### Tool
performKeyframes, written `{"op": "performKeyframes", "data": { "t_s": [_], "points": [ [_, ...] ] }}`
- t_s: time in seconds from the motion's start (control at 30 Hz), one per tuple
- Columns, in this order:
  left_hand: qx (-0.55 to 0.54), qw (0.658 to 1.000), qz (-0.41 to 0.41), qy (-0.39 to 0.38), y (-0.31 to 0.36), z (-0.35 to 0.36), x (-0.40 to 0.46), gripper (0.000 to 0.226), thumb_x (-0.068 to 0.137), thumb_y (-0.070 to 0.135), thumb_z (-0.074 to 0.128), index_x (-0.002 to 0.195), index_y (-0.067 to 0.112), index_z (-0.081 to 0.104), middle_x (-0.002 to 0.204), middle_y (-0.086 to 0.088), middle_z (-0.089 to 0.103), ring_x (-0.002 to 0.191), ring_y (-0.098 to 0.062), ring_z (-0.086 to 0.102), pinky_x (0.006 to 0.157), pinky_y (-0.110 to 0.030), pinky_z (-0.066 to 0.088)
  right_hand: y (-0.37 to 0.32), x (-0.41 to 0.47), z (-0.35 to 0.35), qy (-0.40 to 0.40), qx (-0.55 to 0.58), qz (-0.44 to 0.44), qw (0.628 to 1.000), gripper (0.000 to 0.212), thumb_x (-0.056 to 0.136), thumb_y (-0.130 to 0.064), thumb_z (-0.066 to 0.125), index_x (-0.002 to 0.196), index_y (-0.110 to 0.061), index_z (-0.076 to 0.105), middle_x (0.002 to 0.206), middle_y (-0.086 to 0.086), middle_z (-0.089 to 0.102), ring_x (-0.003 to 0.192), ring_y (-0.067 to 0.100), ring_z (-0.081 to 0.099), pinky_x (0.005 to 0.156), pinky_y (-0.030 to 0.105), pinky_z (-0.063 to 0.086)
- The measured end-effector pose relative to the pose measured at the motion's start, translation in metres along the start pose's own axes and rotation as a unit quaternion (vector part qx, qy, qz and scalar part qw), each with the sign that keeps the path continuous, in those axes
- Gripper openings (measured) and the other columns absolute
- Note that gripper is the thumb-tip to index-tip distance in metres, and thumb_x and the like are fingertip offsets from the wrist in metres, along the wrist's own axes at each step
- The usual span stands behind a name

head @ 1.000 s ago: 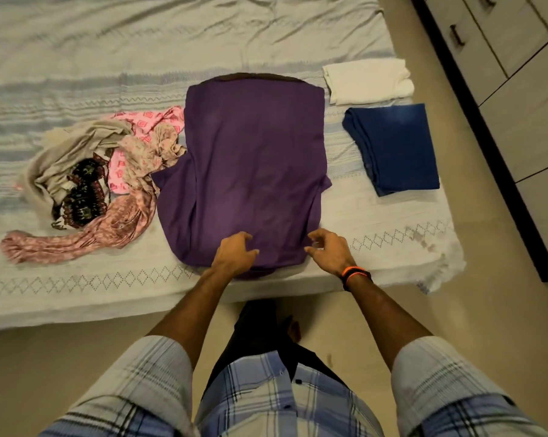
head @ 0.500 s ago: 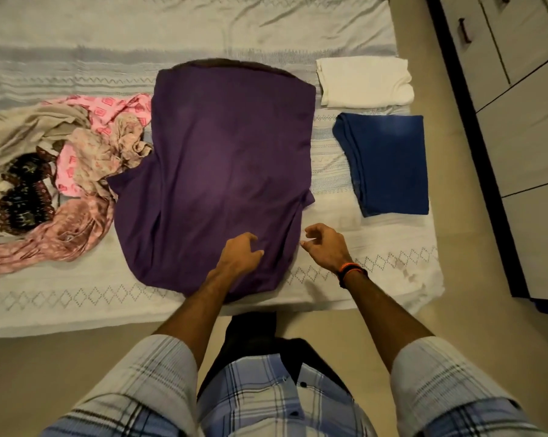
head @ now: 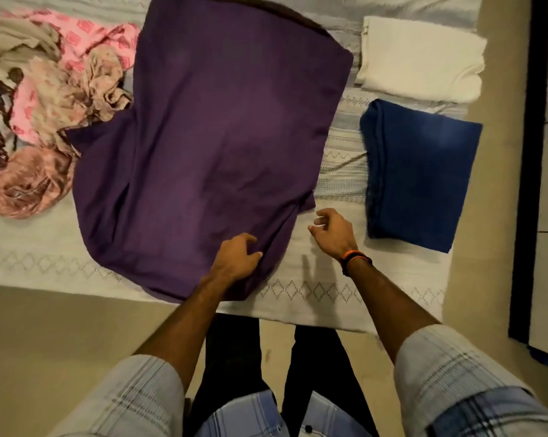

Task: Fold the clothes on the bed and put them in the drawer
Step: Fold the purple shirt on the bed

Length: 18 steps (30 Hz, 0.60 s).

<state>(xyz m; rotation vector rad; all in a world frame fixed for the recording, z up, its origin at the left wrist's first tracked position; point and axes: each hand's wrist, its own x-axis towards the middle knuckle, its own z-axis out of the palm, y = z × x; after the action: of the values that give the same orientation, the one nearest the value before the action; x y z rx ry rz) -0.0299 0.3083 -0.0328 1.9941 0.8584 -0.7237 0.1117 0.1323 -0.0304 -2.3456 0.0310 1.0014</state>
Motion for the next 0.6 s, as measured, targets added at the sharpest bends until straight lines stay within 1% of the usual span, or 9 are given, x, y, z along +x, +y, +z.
{"op": "performKeyframes", "data": {
  "t_s": [0.07, 0.13, 0.2, 0.3, 0.37, 0.43, 0.5, 0.53, 0.6],
  "points": [
    [-0.017, 1.0, -0.016, 0.009, -0.001, 0.015, 0.006, 0.049, 0.089, 0.029, 0.07, 0.133, 0.013, 0.057, 0.133, -0.007, 0.062, 0.122, -0.022, 0.057, 0.104, -0.03, 0.044, 0.005, 0.021, 0.001, -0.002, 0.018, 0.002, 1.0, 0.046, 0.089, -0.018, 0.068, 0.131, -0.01, 0.052, 0.115, 0.006, 0.064, 0.104, 0.022, 0.063, 0.094, 0.038, 0.053],
    [-0.025, 0.999, -0.033, 0.016, -0.001, 0.03, 0.011, 0.051, 0.087, 0.028, 0.072, 0.134, 0.013, 0.056, 0.133, -0.006, 0.062, 0.121, -0.022, 0.058, 0.102, -0.028, 0.043, 0.008, 0.041, 0.003, 0.002, 0.055, 0.008, 0.998, 0.047, 0.088, -0.018, 0.069, 0.131, -0.011, 0.052, 0.107, 0.003, 0.063, 0.099, 0.022, 0.064, 0.093, 0.042, 0.054],
    [-0.027, 0.998, -0.047, 0.025, 0.0, 0.044, 0.014, 0.056, 0.085, 0.026, 0.075, 0.136, 0.012, 0.055, 0.134, -0.006, 0.06, 0.122, -0.022, 0.057, 0.1, -0.025, 0.041, 0.011, 0.06, 0.006, 0.007, 0.074, 0.01, 0.997, 0.042, 0.086, -0.02, 0.073, 0.124, -0.013, 0.057, 0.099, -0.001, 0.065, 0.093, 0.018, 0.065, 0.09, 0.042, 0.056],
    [-0.041, 0.996, -0.061, 0.048, -0.001, 0.059, 0.013, 0.065, 0.078, 0.02, 0.081, 0.137, 0.01, 0.054, 0.138, -0.006, 0.057, 0.125, -0.022, 0.054, 0.101, -0.023, 0.039, 0.014, 0.079, 0.013, 0.009, 0.094, 0.002, 0.996, 0.026, 0.081, -0.023, 0.078, 0.103, -0.014, 0.067, 0.093, -0.004, 0.07, 0.086, 0.014, 0.067, 0.085, 0.037, 0.058],
    [-0.05, 0.994, -0.064, 0.069, -0.002, 0.066, 0.012, 0.071, 0.071, 0.018, 0.086, 0.135, 0.01, 0.055, 0.138, -0.006, 0.057, 0.123, -0.022, 0.055, 0.104, -0.026, 0.041, 0.015, 0.085, 0.016, 0.01, 0.083, -0.017, 0.996, 0.019, 0.08, -0.023, 0.08, 0.09, -0.01, 0.07, 0.084, -0.004, 0.07, 0.079, 0.012, 0.064, 0.078, 0.028, 0.053],
    [-0.054, 0.993, -0.065, 0.084, -0.004, 0.072, 0.011, 0.078, 0.064, 0.017, 0.09, 0.134, 0.01, 0.057, 0.14, -0.005, 0.055, 0.125, -0.021, 0.054, 0.108, -0.029, 0.041, 0.017, 0.085, 0.017, 0.006, 0.074, -0.026, 0.997, 0.022, 0.08, -0.023, 0.079, 0.082, -0.003, 0.07, 0.074, -0.002, 0.066, 0.072, 0.011, 0.059, 0.071, 0.027, 0.049],
    [-0.037, 0.994, -0.061, 0.079, -0.006, 0.077, 0.008, 0.085, 0.06, 0.018, 0.093, 0.136, 0.01, 0.055, 0.146, -0.004, 0.048, 0.132, -0.021, 0.048, 0.112, -0.03, 0.036, 0.023, 0.081, 0.012, -0.012, 0.082, -0.007, 0.997, 0.021, 0.077, -0.029, 0.077, 0.074, -0.009, 0.071, 0.069, -0.003, 0.065, 0.07, 0.012, 0.06, 0.073, 0.032, 0.055],
    [-0.024, 0.995, -0.059, 0.072, -0.007, 0.079, 0.005, 0.089, 0.06, 0.019, 0.093, 0.138, 0.01, 0.053, 0.15, -0.002, 0.044, 0.135, -0.02, 0.045, 0.113, -0.03, 0.034, 0.029, 0.078, 0.007, -0.015, 0.098, 0.015, 0.995, 0.024, 0.073, -0.034, 0.076, 0.068, -0.012, 0.069, 0.066, -0.005, 0.065, 0.07, 0.014, 0.062, 0.075, 0.037, 0.058],
    [-0.003, 0.997, -0.057, 0.057, -0.008, 0.082, 0.001, 0.095, 0.06, 0.021, 0.093, 0.142, 0.012, 0.047, 0.155, 0.0, 0.036, 0.138, -0.02, 0.04, 0.115, -0.031, 0.031, 0.051, 0.075, -0.005, 0.013, 0.152, 0.057, 0.987, 0.03, 0.061, -0.042, 0.068, 0.063, -0.013, 0.063, 0.064, -0.002, 0.064, 0.071, 0.02, 0.066, 0.074, 0.048, 0.06]
  ]
}}
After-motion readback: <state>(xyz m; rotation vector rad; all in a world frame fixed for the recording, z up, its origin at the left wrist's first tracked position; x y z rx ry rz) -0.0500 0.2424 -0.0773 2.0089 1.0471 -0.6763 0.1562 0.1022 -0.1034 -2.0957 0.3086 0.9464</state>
